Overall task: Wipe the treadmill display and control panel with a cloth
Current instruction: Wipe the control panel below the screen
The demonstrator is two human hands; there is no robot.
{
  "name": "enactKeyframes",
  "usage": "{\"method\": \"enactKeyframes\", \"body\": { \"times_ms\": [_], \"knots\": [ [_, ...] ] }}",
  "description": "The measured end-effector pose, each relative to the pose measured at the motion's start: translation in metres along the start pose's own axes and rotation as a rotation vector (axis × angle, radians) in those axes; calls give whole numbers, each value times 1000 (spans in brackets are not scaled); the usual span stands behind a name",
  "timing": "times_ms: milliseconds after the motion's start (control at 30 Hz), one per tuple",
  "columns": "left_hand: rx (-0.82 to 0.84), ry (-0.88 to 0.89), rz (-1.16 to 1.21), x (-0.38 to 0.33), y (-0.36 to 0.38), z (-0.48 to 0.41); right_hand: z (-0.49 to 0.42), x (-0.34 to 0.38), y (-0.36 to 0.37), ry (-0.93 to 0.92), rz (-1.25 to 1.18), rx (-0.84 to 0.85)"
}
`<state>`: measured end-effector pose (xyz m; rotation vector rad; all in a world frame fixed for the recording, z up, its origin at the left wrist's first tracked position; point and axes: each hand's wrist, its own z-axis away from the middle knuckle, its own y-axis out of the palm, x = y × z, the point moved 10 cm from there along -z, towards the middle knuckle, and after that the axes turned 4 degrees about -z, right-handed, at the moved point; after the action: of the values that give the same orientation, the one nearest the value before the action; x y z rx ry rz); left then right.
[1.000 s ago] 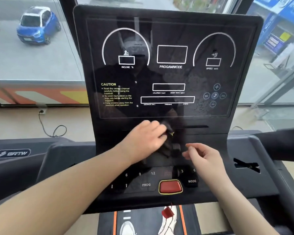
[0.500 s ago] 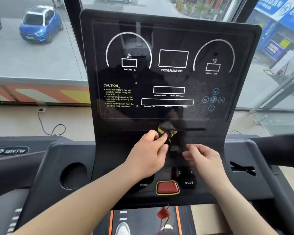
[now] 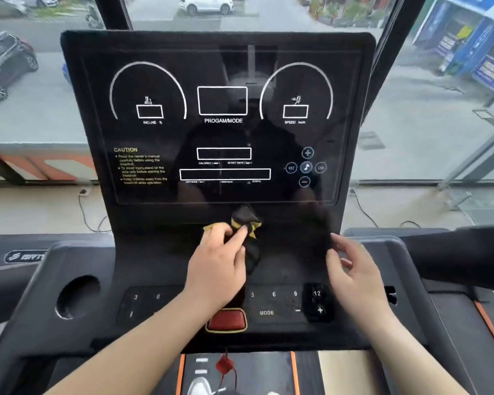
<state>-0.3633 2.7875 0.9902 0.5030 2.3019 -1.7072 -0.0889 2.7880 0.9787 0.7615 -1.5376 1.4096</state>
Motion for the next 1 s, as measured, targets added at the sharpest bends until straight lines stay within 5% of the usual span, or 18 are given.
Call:
{"method": "enactKeyframes", "body": {
  "times_ms": [233, 433, 633, 800, 900, 1000],
  "knots": [
    [106, 136, 30, -102, 57, -30, -5, -30, -12, 34, 29, 106],
    [301, 81, -62, -138, 99, -21, 10, -56, -31, 80, 47, 91],
    [307, 389, 26, -173, 99, 75, 20, -63, -35, 55, 119, 56],
    [204, 184, -142, -97, 82, 20, 35, -54, -22, -40, 279, 121],
    [138, 42, -52, -102, 83, 34, 47, -65, -18, -24, 284, 166],
    [222, 281, 62, -154, 95, 86, 51, -69, -15, -17, 283, 204]
  ]
}}
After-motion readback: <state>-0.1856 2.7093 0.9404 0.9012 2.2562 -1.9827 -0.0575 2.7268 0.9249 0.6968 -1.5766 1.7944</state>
